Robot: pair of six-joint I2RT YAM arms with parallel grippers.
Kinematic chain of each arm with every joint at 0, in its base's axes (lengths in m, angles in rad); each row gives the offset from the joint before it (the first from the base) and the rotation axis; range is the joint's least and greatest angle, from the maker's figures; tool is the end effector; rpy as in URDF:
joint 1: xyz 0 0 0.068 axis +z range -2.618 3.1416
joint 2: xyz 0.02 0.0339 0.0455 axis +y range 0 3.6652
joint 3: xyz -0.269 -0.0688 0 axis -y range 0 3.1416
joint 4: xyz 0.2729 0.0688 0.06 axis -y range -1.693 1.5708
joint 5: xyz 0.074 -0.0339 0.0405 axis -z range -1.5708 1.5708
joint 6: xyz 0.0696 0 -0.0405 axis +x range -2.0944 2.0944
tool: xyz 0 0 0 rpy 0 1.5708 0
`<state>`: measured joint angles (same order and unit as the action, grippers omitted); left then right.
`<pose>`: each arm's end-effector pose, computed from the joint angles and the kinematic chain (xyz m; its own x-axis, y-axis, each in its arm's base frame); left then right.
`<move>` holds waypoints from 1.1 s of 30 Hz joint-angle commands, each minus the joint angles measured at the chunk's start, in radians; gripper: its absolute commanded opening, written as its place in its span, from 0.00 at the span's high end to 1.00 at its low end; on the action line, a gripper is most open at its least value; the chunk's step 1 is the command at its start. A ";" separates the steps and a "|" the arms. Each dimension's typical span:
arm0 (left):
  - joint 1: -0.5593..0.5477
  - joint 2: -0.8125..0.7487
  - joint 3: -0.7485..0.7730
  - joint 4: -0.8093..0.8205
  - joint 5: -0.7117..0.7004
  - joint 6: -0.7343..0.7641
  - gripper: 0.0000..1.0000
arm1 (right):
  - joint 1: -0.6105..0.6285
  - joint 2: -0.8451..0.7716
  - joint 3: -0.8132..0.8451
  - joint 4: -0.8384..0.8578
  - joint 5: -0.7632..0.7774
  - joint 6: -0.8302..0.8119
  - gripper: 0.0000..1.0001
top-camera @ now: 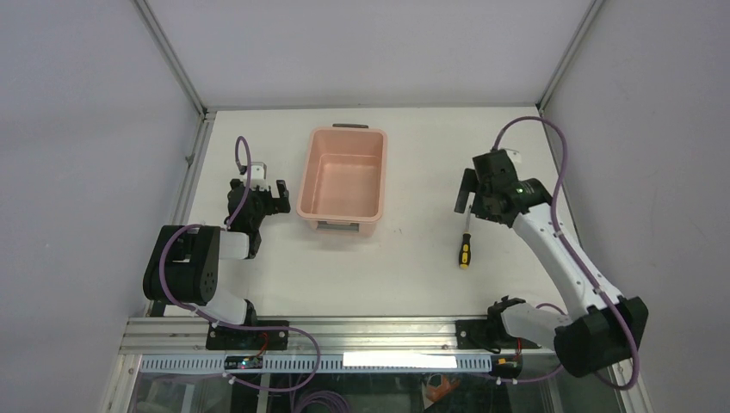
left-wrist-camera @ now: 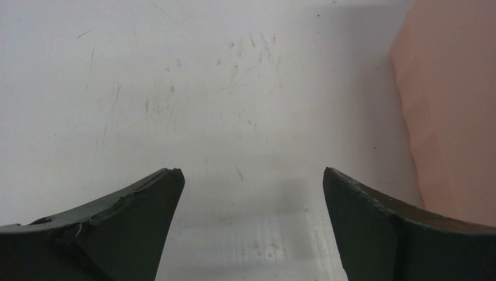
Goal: Put the screwdriver in the bin
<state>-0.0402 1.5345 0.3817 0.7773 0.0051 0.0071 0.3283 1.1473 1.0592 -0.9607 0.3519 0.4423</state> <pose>0.3092 -0.0128 0.1046 -0.3661 0.0218 -0.9303 0.0475 0.9989 0.0047 0.2501 0.0599 0.2737 -0.8015 0.1515 -0.5785 0.2247 0.9728 -0.0566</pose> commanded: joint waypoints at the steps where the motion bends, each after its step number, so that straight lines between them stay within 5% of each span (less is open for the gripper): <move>1: -0.008 -0.028 0.002 0.027 0.003 -0.016 0.01 | -0.046 0.101 -0.105 0.095 -0.118 0.063 0.02; 13: -0.008 -0.027 0.002 0.027 0.004 -0.016 0.01 | -0.070 0.287 -0.277 0.268 -0.221 0.154 0.18; 15: -0.008 -0.027 0.002 0.027 0.005 -0.016 0.01 | -0.078 0.324 -0.282 0.291 -0.221 0.150 0.30; 22: -0.009 -0.028 0.002 0.027 0.004 -0.016 0.01 | -0.094 0.361 -0.285 0.303 -0.192 0.134 0.95; 33: -0.009 -0.027 0.002 0.027 0.004 -0.016 0.01 | -0.092 0.124 0.033 -0.081 -0.143 0.081 1.00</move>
<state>-0.0402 1.5345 0.3817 0.7773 0.0051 0.0067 0.2398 1.3762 0.9409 -0.9012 0.1749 0.5407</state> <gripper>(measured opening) 0.992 0.194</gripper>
